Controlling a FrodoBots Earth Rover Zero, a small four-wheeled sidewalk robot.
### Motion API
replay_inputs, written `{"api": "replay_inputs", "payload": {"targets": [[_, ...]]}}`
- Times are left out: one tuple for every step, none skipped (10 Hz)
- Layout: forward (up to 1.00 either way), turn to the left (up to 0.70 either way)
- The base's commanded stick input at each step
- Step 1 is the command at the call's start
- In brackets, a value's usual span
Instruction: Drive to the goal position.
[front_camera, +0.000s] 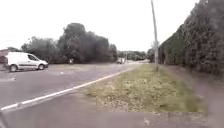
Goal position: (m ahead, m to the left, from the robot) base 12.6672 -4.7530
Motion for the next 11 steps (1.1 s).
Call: {"api": "replay_inputs", "payload": {"targets": [[0.96, 0.38], [0.95, 0.38], [0.96, 0.38], [0.43, 0.73], [0.00, 1.00], [0.00, 0.48], [0.00, 0.00], [0.00, 0.00], [0.00, 0.00], [0.00, 0.00], [0.00, 0.00]]}}
